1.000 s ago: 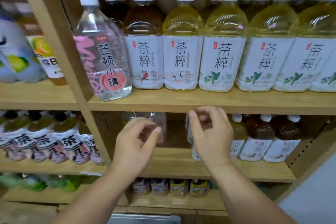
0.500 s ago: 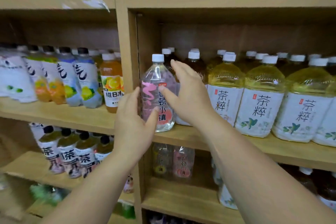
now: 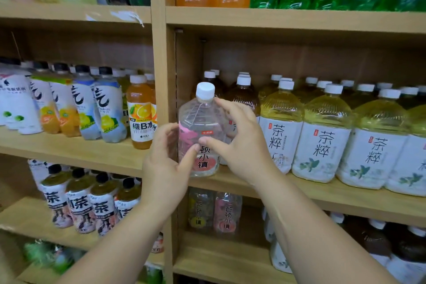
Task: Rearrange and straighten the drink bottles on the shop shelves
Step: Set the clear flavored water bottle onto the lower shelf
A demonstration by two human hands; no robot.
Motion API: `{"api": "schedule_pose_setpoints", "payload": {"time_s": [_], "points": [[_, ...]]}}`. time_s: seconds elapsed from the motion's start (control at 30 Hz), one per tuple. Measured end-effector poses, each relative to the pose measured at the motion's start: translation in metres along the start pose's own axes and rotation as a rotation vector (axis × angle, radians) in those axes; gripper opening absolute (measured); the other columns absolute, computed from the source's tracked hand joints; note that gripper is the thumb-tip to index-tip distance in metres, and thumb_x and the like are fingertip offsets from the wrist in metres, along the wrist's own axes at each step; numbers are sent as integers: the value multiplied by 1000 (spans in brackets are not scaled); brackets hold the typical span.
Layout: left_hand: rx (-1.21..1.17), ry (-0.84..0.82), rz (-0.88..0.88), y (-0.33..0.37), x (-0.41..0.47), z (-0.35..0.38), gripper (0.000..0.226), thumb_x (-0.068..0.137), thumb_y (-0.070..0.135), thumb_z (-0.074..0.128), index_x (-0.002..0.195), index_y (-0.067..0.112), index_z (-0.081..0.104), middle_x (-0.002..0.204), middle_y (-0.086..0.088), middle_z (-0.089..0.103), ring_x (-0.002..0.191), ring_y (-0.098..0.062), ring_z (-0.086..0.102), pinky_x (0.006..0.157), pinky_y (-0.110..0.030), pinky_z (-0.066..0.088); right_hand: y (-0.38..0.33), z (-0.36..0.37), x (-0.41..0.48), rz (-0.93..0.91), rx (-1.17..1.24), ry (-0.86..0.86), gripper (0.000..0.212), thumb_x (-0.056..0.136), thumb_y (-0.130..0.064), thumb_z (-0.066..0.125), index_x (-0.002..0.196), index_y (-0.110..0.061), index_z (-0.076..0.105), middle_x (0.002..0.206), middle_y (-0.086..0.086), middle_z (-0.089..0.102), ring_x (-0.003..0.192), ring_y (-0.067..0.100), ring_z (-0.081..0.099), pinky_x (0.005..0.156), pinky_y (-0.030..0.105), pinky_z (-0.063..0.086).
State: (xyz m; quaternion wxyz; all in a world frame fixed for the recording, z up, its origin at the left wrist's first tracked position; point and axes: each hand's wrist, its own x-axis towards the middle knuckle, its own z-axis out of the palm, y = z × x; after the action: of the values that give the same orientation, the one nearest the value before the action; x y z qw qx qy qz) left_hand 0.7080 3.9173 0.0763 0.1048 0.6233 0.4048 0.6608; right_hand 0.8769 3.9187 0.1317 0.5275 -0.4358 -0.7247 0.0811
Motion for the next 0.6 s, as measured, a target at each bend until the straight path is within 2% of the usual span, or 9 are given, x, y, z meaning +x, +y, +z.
{"api": "schedule_pose_setpoints", "payload": {"time_s": [0.07, 0.13, 0.17, 0.23, 0.3, 0.37, 0.47, 0.6], "points": [[-28, -22, -4, 2, -4, -2, 54, 87, 40, 73, 127, 60, 43, 127, 28, 63, 121, 0, 61, 91, -41, 60, -1, -1, -9, -10, 33, 4, 76, 81, -33, 86, 143, -50, 46, 138, -26, 49, 125, -7, 49, 98, 18, 50], [-28, -55, 16, 4, -9, -4, 71, 90, 27, 73, 140, 62, 37, 136, 36, 56, 129, 7, 54, 96, -37, 58, -4, -4, -17, -24, 64, 13, 74, 81, -30, 86, 143, -47, 48, 137, -24, 51, 128, -2, 49, 99, 34, 56], [-17, -71, 28, 6, -11, -5, 79, 91, 22, 74, 144, 64, 34, 138, 43, 50, 131, 11, 50, 99, -33, 56, -6, -7, -21, -33, 59, 21, 74, 81, -30, 86, 143, -45, 49, 136, -23, 51, 129, -1, 49, 99, 36, 57], [-34, -96, 37, 12, -14, -8, 81, 89, 26, 76, 145, 67, 33, 139, 47, 46, 132, 15, 46, 99, -27, 56, -10, -14, -28, -42, 23, 41, 74, 80, -33, 86, 143, -45, 49, 135, -23, 52, 128, -3, 48, 98, 29, 55], [-69, -124, 32, 22, -19, -10, 76, 82, 43, 73, 145, 64, 37, 141, 43, 47, 131, 14, 48, 95, -23, 56, -14, -24, -37, -25, -5, 55, 73, 80, -38, 86, 141, -48, 49, 133, -25, 52, 123, -6, 50, 99, 22, 49], [-109, -157, 28, 31, -26, -11, 75, 77, 47, 73, 145, 58, 42, 142, 37, 51, 130, 11, 51, 92, -22, 57, -17, -36, -48, -1, -15, 63, 75, 78, -40, 87, 141, -51, 48, 131, -25, 53, 119, -8, 51, 100, 27, 51], [-167, -186, 35, 44, -41, -10, 75, 76, 40, 78, 145, 48, 48, 138, 30, 59, 127, 5, 58, 89, -18, 57, -21, -51, -68, 19, -12, 84, 75, 75, -41, 89, 138, -51, 51, 132, -22, 56, 120, -4, 54, 101, 33, 53], [-140, -222, 10, 50, -66, -8, 74, 72, 49, 79, 141, 51, 53, 128, 25, 68, 118, 4, 65, 93, -15, 53, -13, -64, -96, 64, -4, 70, 75, 70, -45, 91, 135, -50, 55, 131, -20, 58, 116, -4, 57, 100, 32, 53]]}}
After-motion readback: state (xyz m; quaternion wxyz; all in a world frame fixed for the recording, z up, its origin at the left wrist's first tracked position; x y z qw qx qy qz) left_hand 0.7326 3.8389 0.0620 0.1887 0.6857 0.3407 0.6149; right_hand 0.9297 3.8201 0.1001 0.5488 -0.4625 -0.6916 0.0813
